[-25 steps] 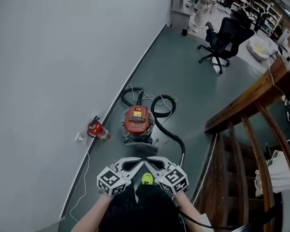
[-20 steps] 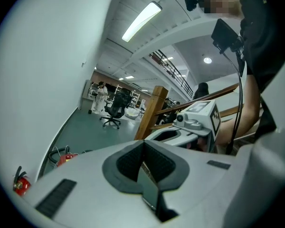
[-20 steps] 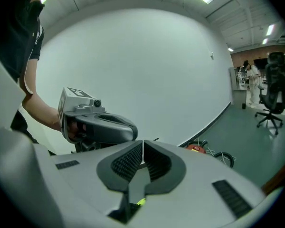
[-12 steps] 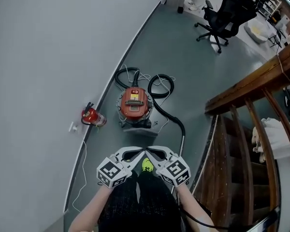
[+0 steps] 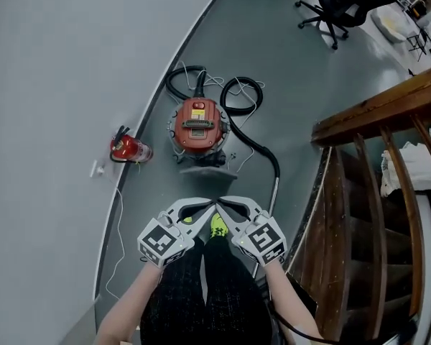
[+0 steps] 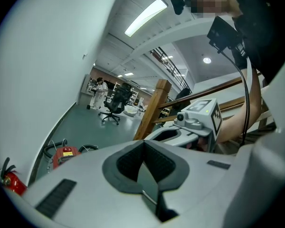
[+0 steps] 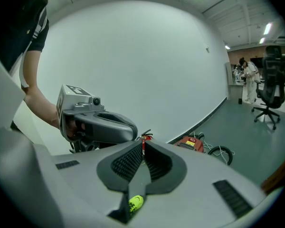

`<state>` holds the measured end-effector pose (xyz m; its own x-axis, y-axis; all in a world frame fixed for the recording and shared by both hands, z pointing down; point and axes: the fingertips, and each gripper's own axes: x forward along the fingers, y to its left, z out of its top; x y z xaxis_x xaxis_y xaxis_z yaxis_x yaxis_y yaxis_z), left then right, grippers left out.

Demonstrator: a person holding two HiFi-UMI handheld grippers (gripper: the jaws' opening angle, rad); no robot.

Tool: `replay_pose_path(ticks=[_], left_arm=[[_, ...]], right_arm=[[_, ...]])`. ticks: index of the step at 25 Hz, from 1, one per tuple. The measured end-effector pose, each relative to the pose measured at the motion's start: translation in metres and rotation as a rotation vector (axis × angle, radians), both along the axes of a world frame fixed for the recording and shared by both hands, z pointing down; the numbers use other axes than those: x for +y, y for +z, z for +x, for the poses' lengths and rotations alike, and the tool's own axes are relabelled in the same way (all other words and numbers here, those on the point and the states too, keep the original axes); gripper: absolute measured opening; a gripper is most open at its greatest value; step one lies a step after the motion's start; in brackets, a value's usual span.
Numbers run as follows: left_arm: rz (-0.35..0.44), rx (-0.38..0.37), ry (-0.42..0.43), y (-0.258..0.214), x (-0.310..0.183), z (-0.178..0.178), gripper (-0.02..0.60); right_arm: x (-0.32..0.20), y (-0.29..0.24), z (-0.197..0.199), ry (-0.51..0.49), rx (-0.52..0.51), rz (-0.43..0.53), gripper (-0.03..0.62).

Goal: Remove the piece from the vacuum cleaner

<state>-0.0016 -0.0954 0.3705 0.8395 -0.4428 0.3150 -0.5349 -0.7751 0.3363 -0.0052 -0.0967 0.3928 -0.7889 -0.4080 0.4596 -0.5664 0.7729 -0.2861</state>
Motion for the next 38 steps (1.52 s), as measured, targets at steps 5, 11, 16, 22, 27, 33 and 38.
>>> replay_pose_path(ticks=[5, 11, 16, 22, 27, 33, 38], left_arm=[[-0.021, -0.015, 0.0, 0.038, -0.004, -0.002, 0.009], [-0.044, -0.029, 0.017, 0.084, -0.009, 0.0, 0.009], [-0.062, -0.023, 0.023, 0.121, -0.014, 0.002, 0.009], [-0.056, -0.046, 0.034, 0.161, -0.022, 0.007, 0.011], [-0.056, -0.046, 0.032, 0.195, -0.034, 0.009, 0.067], [-0.056, -0.089, 0.02, 0.227, -0.044, -0.001, 0.125], [-0.044, -0.148, 0.0, 0.249, -0.052, -0.02, 0.138]], right_arm=[[-0.002, 0.043, 0.0, -0.025, 0.046, -0.012, 0.017], [-0.008, 0.087, -0.003, -0.033, 0.064, -0.036, 0.017], [-0.012, 0.123, 0.0, -0.041, 0.083, -0.057, 0.018], [-0.021, 0.165, 0.006, -0.032, 0.109, -0.062, 0.037], [-0.025, 0.206, -0.001, -0.096, 0.164, -0.063, 0.124], [-0.036, 0.236, -0.002, -0.119, 0.218, -0.036, 0.138], [-0.05, 0.25, -0.001, -0.105, 0.225, -0.034, 0.138]])
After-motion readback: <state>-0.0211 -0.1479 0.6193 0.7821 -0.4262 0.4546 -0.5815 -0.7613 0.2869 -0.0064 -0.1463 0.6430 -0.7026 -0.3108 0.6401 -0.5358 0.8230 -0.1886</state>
